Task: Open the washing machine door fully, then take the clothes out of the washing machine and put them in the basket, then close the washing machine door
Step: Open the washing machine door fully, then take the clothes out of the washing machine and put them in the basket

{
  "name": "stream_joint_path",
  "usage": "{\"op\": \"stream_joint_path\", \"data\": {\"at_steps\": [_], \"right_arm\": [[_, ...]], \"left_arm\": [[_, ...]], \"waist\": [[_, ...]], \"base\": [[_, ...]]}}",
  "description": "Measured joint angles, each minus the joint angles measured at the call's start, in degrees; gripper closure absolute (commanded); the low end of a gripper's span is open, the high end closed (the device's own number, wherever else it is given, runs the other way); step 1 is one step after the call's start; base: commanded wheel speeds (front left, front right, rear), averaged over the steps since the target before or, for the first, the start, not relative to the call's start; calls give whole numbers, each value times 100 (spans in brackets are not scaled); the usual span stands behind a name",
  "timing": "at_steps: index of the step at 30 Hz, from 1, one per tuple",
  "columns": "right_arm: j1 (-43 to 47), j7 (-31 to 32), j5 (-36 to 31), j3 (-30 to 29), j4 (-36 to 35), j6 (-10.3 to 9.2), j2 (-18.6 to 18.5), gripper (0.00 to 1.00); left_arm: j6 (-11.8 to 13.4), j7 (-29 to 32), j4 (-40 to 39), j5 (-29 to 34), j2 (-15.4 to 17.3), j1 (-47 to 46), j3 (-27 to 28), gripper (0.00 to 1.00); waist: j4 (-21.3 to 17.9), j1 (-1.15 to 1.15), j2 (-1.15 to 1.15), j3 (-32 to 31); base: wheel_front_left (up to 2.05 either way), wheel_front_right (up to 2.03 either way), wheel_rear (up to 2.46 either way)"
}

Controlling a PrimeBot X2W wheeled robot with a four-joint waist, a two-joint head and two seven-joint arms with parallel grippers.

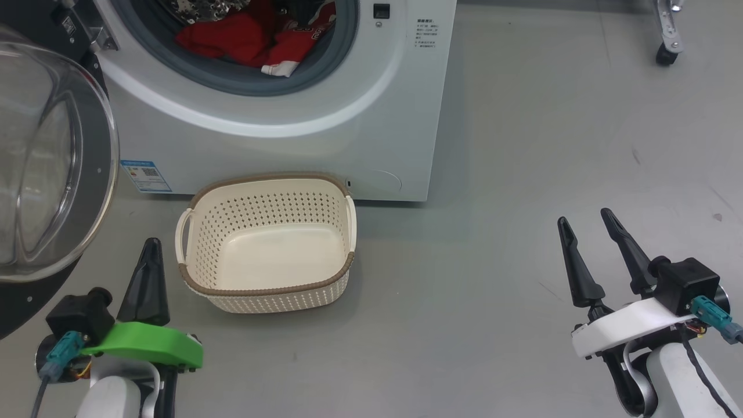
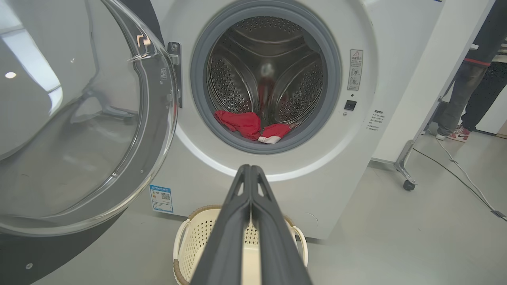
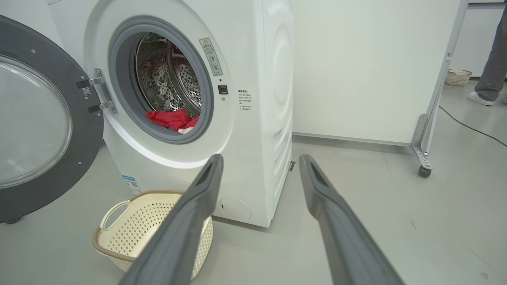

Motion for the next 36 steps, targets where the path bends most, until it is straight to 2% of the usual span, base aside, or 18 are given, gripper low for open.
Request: {"op": "stream_joint_path", "data": {"at_steps": [12,13,14,15,16,36], "right_arm": [[119,-2,0,-55,-69,-15,27,0],[130,-3,0,-56,-75,-15,33,0],[143,-5,0,-56,-80,-15,37,0],[155,-12,0,-56,-85,-15,42,0],[162,-13,0,-56,-89,-15,44,0],[215,-18,-2,-75,-162,-15,96,0]], "left_arm": [[1,-15,-271,204,-84,296,-201,100],[1,-14,-288,204,-94,318,-199,68],[2,-15,-327,203,-107,345,-192,52],[8,-14,-371,204,-120,366,-185,9],[20,-15,-422,208,-135,378,-167,0],[112,-15,-688,259,-178,535,-102,0]], "waist": [[-211,0,0,-153],[-217,0,0,-156],[-221,0,0,-159],[-226,0,0,-160],[-229,0,0,-160],[-232,0,0,-111]], "base": [[0,0,0],[0,0,0],[0,0,0],[0,0,0],[0,0,0],[0,0,0]]}}
